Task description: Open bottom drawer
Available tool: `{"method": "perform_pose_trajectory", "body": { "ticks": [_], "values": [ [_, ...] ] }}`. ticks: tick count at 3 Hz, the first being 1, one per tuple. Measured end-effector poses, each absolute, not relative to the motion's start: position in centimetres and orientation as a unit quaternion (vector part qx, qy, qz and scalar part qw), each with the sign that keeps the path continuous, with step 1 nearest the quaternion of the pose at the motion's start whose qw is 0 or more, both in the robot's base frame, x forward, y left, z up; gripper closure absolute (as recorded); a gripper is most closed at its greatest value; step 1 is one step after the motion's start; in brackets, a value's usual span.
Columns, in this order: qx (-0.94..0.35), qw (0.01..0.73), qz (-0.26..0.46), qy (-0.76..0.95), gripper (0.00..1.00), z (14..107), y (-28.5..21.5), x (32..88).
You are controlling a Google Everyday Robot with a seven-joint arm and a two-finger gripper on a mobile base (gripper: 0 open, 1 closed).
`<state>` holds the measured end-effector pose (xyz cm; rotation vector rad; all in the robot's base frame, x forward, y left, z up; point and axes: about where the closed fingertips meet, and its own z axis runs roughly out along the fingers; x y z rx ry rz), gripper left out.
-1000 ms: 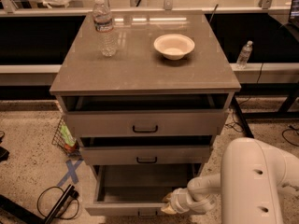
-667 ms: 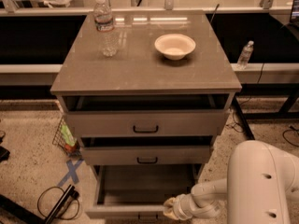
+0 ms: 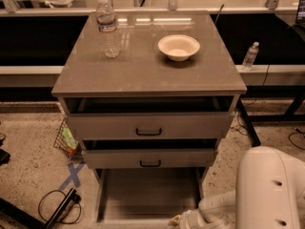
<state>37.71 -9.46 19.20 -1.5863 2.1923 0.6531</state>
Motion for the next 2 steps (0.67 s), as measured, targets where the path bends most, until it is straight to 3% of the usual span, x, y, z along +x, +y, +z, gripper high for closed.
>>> {"method": "perform_pose_trajectory", "body": {
  "ticks": [2],
  "values": [
    [-0.561, 0.177, 0.232, 0.774, 0.51, 19.12, -9.20, 37.66]
  ]
}}
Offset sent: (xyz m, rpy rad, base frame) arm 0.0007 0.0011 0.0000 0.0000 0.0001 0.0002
